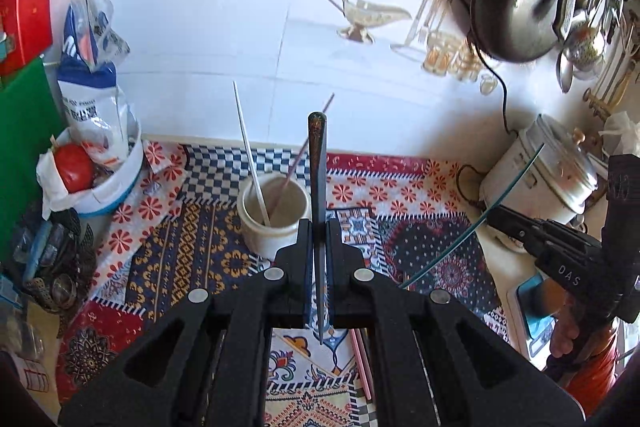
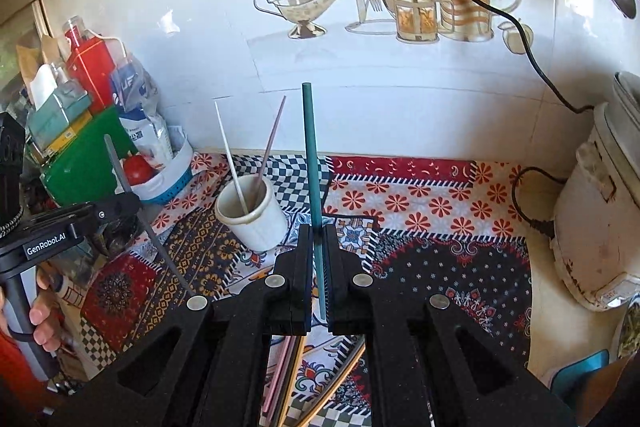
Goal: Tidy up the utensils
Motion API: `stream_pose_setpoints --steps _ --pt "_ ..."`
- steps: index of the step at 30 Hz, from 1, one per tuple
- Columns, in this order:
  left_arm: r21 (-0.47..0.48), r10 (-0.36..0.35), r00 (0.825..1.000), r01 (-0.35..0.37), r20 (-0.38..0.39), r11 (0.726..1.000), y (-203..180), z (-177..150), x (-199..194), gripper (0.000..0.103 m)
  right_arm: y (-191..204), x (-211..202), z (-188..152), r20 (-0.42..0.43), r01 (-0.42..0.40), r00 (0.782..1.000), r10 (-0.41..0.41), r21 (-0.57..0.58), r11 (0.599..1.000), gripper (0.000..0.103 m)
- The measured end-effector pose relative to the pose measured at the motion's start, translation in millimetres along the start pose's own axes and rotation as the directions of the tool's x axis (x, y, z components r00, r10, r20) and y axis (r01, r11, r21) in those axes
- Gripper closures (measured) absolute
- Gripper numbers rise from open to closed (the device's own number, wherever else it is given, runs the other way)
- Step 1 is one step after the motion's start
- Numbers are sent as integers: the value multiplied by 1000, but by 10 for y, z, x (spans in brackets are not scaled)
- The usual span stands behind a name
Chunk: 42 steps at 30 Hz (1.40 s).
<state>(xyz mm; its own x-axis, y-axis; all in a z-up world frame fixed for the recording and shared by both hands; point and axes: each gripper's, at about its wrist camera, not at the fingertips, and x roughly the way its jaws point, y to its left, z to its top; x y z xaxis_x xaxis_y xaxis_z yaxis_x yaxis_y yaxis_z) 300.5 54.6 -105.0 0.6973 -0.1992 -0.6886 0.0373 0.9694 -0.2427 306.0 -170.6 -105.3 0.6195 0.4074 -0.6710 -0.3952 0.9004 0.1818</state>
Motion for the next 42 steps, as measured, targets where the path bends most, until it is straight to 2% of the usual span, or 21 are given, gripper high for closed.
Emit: stream_pose_setpoints --steps 13,19,22,30,32,34,36,39,42 --pt "-34 28 993 -24 111 999 261 473 -87 99 554 132 573 79 -63 994 72 -105 992 101" --pt "-54 38 990 -31 136 998 369 696 18 99 750 253 856 114 -105 986 121 -137 985 101" --pt "-67 45 990 -36 137 997 422 776 112 99 803 380 898 102 -107 987 124 -154 982 101" --pt "-93 66 990 -54 126 994 536 865 386 99 620 820 775 -33 -91 996 87 -156 984 100" --pt "-100 82 989 -70 124 993 564 885 449 99 557 971 739 -89 -101 992 88 -154 983 95" --pt "-107 97 988 -84 123 991 583 898 512 99 503 1137 693 -131 -82 989 62 -155 984 80" --pt "-110 110 987 -96 121 989 589 902 575 99 467 1265 646 -150 -58 988 33 -167 984 77" --pt "-102 122 987 -111 103 989 590 875 684 99 346 1545 505 -223 -46 975 4 -187 981 77" --pt "-93 134 988 -127 75 988 607 830 821 99 256 1831 310 -314 -62 949 -2 -192 979 77"
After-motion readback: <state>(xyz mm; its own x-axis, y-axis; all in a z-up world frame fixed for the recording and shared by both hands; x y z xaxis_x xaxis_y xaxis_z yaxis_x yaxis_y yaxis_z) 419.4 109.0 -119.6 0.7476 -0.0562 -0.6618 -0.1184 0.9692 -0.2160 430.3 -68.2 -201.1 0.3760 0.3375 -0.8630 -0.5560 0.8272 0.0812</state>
